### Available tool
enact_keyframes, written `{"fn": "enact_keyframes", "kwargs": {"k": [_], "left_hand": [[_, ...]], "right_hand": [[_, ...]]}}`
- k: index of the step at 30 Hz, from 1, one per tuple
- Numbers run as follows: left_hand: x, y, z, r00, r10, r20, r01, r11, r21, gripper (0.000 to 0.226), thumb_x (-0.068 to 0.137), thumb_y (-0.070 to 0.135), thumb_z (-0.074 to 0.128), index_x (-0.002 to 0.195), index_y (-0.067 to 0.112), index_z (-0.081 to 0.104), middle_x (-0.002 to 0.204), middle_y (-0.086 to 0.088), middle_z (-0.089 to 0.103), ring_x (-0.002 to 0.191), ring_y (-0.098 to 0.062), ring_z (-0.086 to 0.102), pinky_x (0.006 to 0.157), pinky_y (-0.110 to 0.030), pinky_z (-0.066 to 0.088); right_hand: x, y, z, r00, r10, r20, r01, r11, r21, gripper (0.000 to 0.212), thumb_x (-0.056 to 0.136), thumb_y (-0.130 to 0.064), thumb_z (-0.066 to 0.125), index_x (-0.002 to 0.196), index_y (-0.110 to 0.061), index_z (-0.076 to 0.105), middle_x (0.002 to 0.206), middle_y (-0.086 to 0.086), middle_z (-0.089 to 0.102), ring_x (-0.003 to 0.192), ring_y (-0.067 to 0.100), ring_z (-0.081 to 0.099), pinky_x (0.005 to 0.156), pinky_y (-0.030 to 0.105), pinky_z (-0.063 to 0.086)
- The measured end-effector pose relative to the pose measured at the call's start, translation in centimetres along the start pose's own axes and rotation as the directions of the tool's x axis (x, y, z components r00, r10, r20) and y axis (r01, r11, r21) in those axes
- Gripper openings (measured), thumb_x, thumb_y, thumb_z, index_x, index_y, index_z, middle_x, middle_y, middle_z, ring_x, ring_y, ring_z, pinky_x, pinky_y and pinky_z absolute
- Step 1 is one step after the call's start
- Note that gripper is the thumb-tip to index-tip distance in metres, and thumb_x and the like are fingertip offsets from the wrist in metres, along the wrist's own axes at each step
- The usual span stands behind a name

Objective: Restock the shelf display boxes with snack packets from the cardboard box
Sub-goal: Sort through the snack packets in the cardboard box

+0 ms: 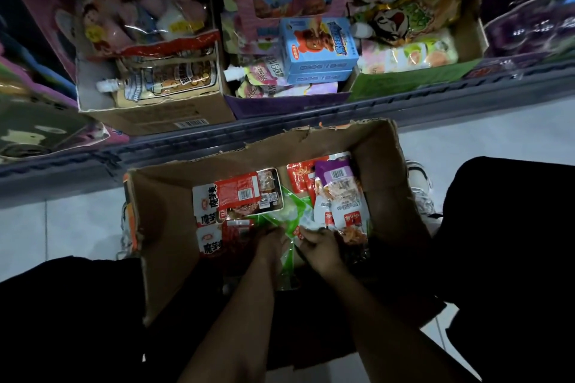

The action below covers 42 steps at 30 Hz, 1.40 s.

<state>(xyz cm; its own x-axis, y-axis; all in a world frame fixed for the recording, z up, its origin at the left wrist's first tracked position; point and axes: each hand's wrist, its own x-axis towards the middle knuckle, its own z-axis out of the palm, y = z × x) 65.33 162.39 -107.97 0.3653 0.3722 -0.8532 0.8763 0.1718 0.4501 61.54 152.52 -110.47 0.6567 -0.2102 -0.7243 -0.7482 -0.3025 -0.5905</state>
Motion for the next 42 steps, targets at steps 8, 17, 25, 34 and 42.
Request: {"fn": "enact_keyframes", "kwargs": {"k": [8, 17, 25, 34, 42], "left_hand": [[-0.7, 1.2, 0.6, 0.966, -0.178, 0.189, 0.188, 0.982, -0.034, 0.023, 0.093, 0.010, 0.056, 0.072, 0.017, 0.051, 0.060, 0.001, 0.048, 0.043, -0.002, 0.042, 0.039, -0.012, 0.033], [-3.0, 1.7, -3.3, 0.961, -0.177, 0.211, 0.178, 0.984, 0.012, 0.007, 0.082, 0.002, 0.066, 0.080, 0.005, 0.060, 0.059, -0.005, 0.063, 0.051, -0.016, 0.057, 0.051, -0.024, 0.046], [-7.0, 5.4, -5.1, 0.991, 0.085, 0.104, -0.098, 0.987, 0.129, 0.013, 0.076, 0.004, 0.074, 0.082, -0.001, 0.064, 0.076, -0.015, 0.066, 0.054, -0.016, 0.053, 0.046, -0.021, 0.041], [-15.8, 12.3, -9.1, 0.787, 0.282, 0.549, -0.421, 0.896, 0.142, 0.049, 0.066, 0.020, 0.079, 0.110, 0.004, 0.066, 0.083, -0.007, 0.068, 0.066, -0.012, 0.064, 0.077, -0.027, 0.054], [-24.2, 20.2, -12.8, 0.620, 0.458, 0.637, -0.732, 0.631, 0.258, 0.045, 0.061, 0.037, 0.079, 0.103, 0.021, 0.070, 0.101, -0.003, 0.072, 0.096, -0.020, 0.068, 0.092, -0.031, 0.051]], "right_hand": [[-0.6, -1.4, -1.3, 0.985, -0.079, -0.154, 0.095, 0.990, 0.101, 0.044, 0.076, 0.005, 0.071, 0.119, -0.004, 0.062, 0.105, 0.019, 0.058, 0.082, 0.016, 0.052, 0.080, 0.008, 0.039], [-3.2, -3.9, -3.6, 0.996, 0.092, -0.005, -0.079, 0.882, 0.464, 0.060, 0.076, 0.007, 0.069, 0.131, -0.011, 0.053, 0.123, 0.008, 0.060, 0.093, 0.018, 0.061, 0.079, 0.029, 0.054], [-7.0, -8.7, -6.2, 0.991, -0.028, 0.132, -0.048, 0.841, 0.539, 0.034, 0.085, 0.003, 0.062, 0.118, -0.004, 0.059, 0.100, 0.005, 0.062, 0.081, 0.010, 0.062, 0.062, 0.013, 0.053], [-12.7, -16.2, -11.3, 0.934, -0.349, 0.073, 0.275, 0.834, 0.479, 0.030, 0.084, 0.003, 0.063, 0.113, 0.009, 0.058, 0.087, 0.013, 0.061, 0.058, 0.004, 0.065, 0.056, 0.012, 0.052], [-20.2, -24.5, -15.5, 0.765, -0.623, -0.162, 0.643, 0.751, 0.149, 0.015, 0.081, -0.023, 0.072, 0.069, -0.014, 0.067, 0.049, -0.006, 0.059, 0.040, 0.001, 0.051, 0.046, 0.016, 0.045]]}}
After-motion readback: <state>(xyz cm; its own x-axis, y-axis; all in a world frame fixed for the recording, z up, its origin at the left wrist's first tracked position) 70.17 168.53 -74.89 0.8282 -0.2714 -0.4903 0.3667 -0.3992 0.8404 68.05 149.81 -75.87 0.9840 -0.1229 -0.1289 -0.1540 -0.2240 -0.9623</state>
